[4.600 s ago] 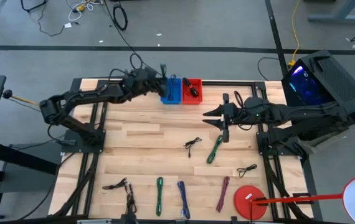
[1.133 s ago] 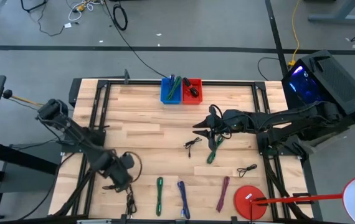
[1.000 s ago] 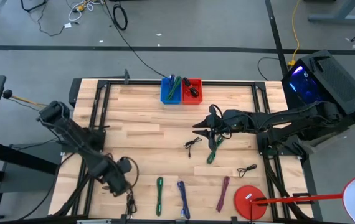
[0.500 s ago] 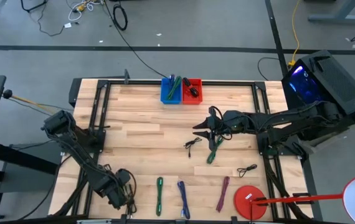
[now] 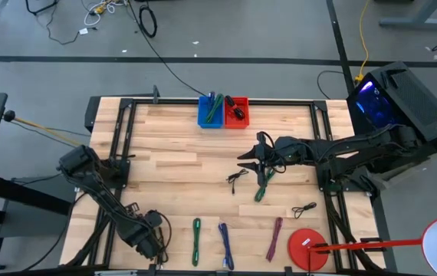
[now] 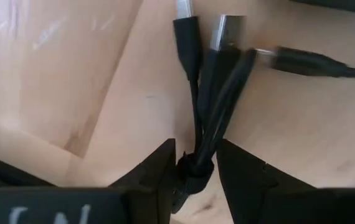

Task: Pick & Place USB Port
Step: Put the black charger cable into the red bin

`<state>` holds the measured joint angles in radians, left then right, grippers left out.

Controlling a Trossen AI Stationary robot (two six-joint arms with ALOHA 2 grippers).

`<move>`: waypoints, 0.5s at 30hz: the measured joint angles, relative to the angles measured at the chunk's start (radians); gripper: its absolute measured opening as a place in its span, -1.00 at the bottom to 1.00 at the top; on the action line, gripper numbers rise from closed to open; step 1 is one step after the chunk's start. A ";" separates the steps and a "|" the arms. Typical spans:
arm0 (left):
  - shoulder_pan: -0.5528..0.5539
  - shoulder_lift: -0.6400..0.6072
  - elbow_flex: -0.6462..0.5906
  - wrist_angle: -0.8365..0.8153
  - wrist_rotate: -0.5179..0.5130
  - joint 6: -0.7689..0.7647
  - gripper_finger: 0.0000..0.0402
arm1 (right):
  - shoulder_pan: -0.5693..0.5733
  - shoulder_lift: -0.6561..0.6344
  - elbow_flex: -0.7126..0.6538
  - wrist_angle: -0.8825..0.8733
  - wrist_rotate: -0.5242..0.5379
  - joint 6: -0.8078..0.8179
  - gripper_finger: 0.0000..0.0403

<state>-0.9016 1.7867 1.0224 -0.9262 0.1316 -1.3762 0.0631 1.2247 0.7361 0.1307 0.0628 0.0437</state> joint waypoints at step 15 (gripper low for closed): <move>0.054 -0.026 0.015 -0.092 0.036 0.054 -0.95 | 0.000 0.000 0.000 0.001 0.000 -0.001 -0.46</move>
<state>-0.8479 1.7611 1.0372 -1.0178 0.1678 -1.3226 0.0631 1.2247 0.7364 0.1314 0.0628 0.0425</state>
